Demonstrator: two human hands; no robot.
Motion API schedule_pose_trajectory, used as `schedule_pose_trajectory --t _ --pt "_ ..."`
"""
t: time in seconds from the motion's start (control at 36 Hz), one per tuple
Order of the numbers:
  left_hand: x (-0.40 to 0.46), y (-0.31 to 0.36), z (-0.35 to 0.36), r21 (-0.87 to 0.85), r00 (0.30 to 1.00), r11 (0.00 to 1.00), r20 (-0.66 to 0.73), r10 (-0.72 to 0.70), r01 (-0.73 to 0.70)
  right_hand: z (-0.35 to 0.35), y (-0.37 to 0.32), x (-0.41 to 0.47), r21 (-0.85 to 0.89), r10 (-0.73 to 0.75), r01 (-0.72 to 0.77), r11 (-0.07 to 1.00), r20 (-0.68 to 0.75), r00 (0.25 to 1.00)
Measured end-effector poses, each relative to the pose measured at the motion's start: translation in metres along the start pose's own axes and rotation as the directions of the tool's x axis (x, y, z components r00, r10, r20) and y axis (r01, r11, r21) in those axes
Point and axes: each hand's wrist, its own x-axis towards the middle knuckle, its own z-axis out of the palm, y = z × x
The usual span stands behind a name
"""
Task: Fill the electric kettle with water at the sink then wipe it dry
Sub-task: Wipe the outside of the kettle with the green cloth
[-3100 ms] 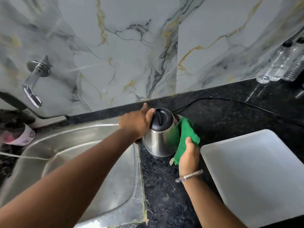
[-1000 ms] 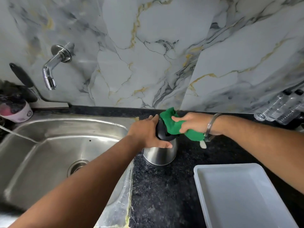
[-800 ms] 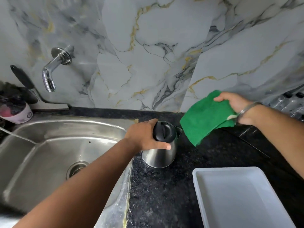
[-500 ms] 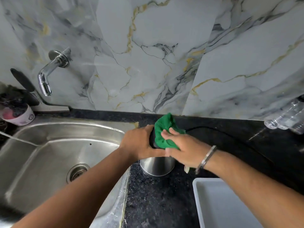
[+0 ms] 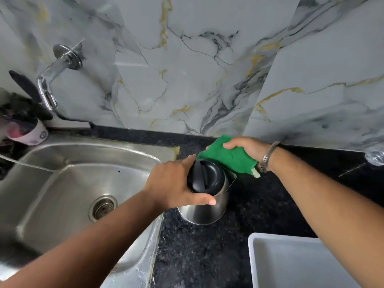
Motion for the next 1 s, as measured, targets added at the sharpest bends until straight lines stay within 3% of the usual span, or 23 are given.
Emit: schedule_pose_trajectory --t 0.08,0.25,0.31,0.39,0.44,0.53,0.58,0.64,0.72,0.78,0.83,0.92,1.0 --pt "0.001 -0.001 0.002 0.027 1.000 1.000 0.003 0.000 0.000 0.023 0.012 0.012 -0.006 0.101 -0.101 0.995 0.073 0.992" --pt "-0.001 0.003 -0.003 0.047 0.999 0.999 0.028 -0.026 0.025 0.032 0.041 0.033 -0.195 0.158 -0.166 0.967 -0.058 0.986" --pt "0.000 0.001 -0.003 0.053 0.999 0.998 0.036 -0.025 0.023 0.025 0.038 0.023 -0.208 0.029 -0.053 0.977 -0.119 0.992" --pt "0.000 0.000 -0.002 0.072 0.999 0.997 0.040 -0.023 0.020 0.012 0.026 -0.017 -0.109 -0.198 0.174 0.979 -0.285 0.938" --pt "0.001 0.001 -0.002 0.067 0.999 0.998 0.044 -0.026 0.023 0.008 0.016 -0.048 -0.165 -0.358 0.326 0.931 -0.237 0.903" --pt "0.001 0.003 -0.004 0.051 0.998 0.998 0.055 -0.029 0.026 0.025 0.003 -0.079 -0.592 -0.457 0.407 0.696 0.072 0.887" --pt "0.000 0.005 -0.005 0.046 0.998 0.999 0.059 -0.029 0.026 0.044 0.006 -0.086 -0.845 -0.444 0.372 0.383 0.185 0.877" --pt "0.000 0.006 -0.005 0.030 0.997 0.999 0.060 -0.040 0.038 0.059 0.014 -0.091 -0.940 -0.477 0.313 0.138 0.214 0.852" --pt "0.000 0.007 -0.006 0.018 0.998 0.998 0.046 -0.053 0.053 0.072 0.020 -0.099 -0.978 -0.504 0.206 -0.006 0.181 0.845" --pt "-0.002 0.008 -0.007 0.030 0.998 0.998 0.040 -0.053 0.052 0.077 0.019 -0.101 -0.983 -0.474 0.184 0.000 0.162 0.866" --pt "-0.004 0.010 -0.009 0.045 0.998 0.998 0.035 -0.048 0.047 0.081 0.014 -0.101 -0.974 -0.421 0.208 0.087 0.153 0.894" --pt "-0.007 0.012 -0.011 0.054 0.998 0.998 0.041 -0.042 0.040 0.073 -0.006 -0.107 -0.903 -0.250 0.217 0.371 0.128 0.960" --pt "-0.008 0.012 -0.012 0.049 0.997 0.997 0.052 -0.064 0.061 0.043 -0.025 -0.130 -0.737 -0.075 0.077 0.671 0.036 0.997"
